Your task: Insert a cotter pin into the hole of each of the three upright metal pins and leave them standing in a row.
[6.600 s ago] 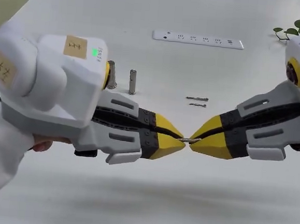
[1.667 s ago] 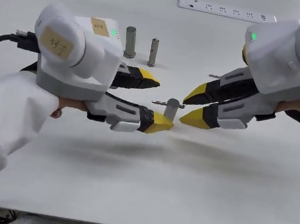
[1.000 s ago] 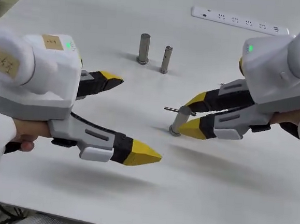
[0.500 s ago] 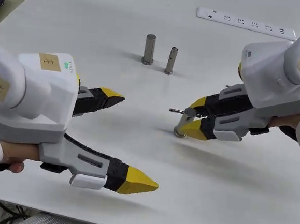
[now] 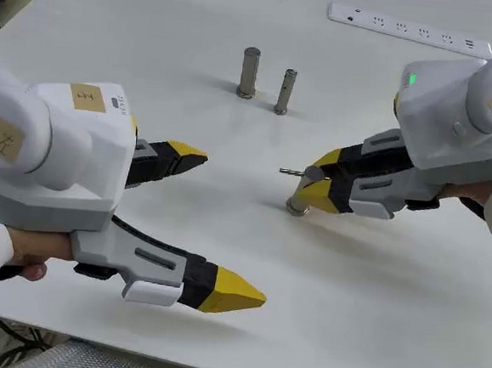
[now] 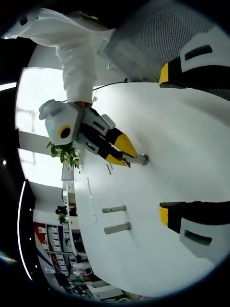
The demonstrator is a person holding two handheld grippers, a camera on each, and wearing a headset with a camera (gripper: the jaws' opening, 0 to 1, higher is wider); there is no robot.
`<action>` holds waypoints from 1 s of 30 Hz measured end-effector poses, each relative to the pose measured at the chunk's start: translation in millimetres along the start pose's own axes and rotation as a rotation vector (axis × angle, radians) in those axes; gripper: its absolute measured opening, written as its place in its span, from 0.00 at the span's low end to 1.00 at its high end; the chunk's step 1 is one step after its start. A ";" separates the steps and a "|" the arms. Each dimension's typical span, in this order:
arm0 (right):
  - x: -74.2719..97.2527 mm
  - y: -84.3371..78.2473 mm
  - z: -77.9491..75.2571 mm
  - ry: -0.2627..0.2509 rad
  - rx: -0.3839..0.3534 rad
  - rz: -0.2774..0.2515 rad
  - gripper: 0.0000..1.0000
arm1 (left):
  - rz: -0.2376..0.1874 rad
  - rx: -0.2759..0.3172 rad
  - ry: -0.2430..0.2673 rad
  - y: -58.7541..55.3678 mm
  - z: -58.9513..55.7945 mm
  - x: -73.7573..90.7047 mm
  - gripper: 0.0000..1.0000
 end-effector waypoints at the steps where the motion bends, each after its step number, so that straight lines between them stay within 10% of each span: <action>1: -0.6 -0.1 -4.8 -0.005 -0.002 0.003 0.08 | -0.002 0.000 0.008 0.4 1.4 0.3 0.98; 30: -6.0 0.6 -35.0 -0.031 -0.020 -0.016 0.09 | -0.038 -0.007 0.022 19.7 0.3 5.7 0.98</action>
Point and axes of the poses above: the centre of the closed fingertips' face, and the gripper's own axes: x roughly backward along the fingers, z roughly to its left, y roughly out of its top, the point moved 3 cm from there along x, roughly backward along the fingers, and after that the axes turned 8 degrees about x, right-handed, at the moved point
